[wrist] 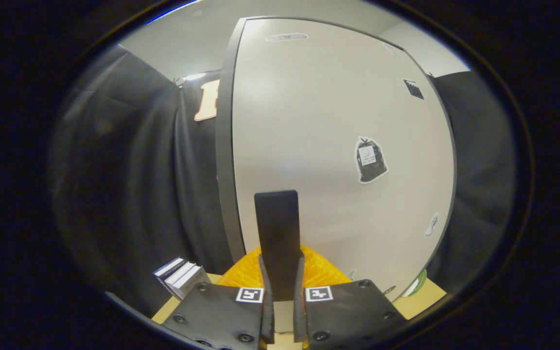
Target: Open the shoe cabinet door, grab the shoes and put them into the shoe cabinet, then close the shoe cabinet door.
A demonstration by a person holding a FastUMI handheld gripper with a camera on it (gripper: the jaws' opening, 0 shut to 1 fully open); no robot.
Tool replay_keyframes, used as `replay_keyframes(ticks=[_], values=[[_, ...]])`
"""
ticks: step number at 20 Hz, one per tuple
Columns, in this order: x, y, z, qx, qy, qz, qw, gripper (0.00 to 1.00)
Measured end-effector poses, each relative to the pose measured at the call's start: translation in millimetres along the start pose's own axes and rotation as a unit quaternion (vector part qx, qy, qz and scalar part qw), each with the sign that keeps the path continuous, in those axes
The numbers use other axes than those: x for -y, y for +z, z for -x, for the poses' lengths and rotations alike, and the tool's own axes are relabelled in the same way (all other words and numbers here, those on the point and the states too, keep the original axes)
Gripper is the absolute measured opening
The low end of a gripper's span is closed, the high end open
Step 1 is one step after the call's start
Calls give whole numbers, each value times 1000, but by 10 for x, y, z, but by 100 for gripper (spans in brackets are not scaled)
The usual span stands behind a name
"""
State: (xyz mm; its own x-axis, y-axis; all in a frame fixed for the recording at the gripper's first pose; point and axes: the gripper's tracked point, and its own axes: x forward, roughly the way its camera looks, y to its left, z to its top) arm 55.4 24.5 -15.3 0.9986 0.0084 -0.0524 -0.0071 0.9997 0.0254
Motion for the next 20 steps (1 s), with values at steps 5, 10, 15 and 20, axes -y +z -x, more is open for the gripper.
replay_keyframes(ticks=[5, 10, 15, 20], values=[[36, -3, 165, 3, 12, -5, 1000, 8], [103, 2, 334, 5, 13, 0, 1000, 8], [175, -3, 492, 5, 15, -1, 1000, 8], [258, 16, 640, 5, 15, 0, 1000, 8]])
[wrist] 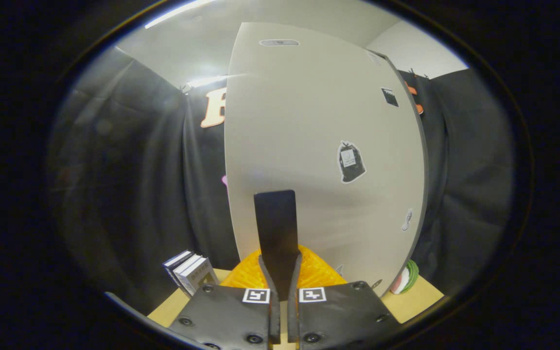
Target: Open the shoe cabinet door, grab the shoes and put them into the shoe cabinet, then close the shoe cabinet door.
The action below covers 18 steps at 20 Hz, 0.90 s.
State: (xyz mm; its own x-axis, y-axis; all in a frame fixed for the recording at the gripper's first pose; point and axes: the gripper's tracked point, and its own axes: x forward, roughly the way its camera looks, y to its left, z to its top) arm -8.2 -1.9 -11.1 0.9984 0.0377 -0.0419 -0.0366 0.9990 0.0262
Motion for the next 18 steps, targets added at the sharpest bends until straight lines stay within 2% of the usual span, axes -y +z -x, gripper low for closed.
replay_keyframes(ticks=[10, 18], values=[[262, -14, 571, 7, -25, -10, 1000, 8], [441, -31, 822, -2, -51, -14, 999, 8]])
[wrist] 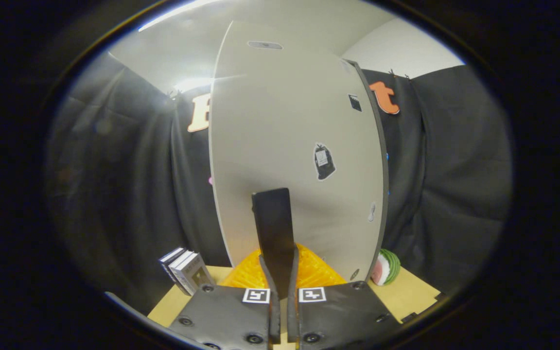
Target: Open the shoe cabinet door, grab the shoes and put them into the shoe cabinet, then close the shoe cabinet door.
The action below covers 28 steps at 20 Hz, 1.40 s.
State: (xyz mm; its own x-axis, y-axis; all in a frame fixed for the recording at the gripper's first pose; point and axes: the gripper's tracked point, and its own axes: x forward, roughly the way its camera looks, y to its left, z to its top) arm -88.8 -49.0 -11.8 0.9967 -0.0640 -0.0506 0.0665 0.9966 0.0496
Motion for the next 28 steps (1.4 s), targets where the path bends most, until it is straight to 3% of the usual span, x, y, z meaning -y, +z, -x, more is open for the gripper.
replay_keyframes(ticks=[9, 21, 28], values=[[318, 1, 311, -6, -28, -9, 1000, 7], [860, 56, 731, -27, -13, -1, 1000, 6], [1486, 83, 972, -44, -14, -9, 999, 6]])
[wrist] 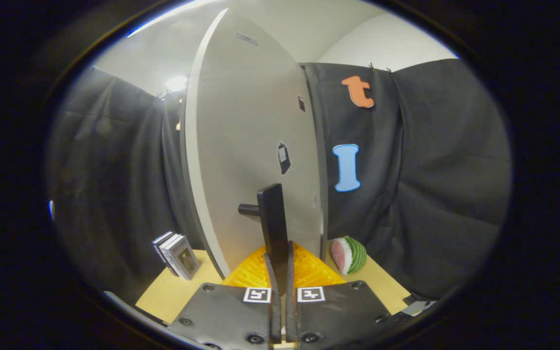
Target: Open the shoe cabinet door, grab the shoes and put them into the shoe cabinet, then close the shoe cabinet door.
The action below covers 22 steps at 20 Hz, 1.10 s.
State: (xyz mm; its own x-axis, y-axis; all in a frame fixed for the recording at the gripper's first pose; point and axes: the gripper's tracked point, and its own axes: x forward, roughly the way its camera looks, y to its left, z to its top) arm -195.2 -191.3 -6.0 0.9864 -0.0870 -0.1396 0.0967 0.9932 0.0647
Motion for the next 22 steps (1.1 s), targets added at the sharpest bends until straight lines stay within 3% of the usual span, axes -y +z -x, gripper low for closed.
replay_keyframes(ticks=[10, 22], values=[[553, -23, 130, -16, 9, -27, 999, 4], [1343, -32, 101, -18, -47, -5, 999, 3]])
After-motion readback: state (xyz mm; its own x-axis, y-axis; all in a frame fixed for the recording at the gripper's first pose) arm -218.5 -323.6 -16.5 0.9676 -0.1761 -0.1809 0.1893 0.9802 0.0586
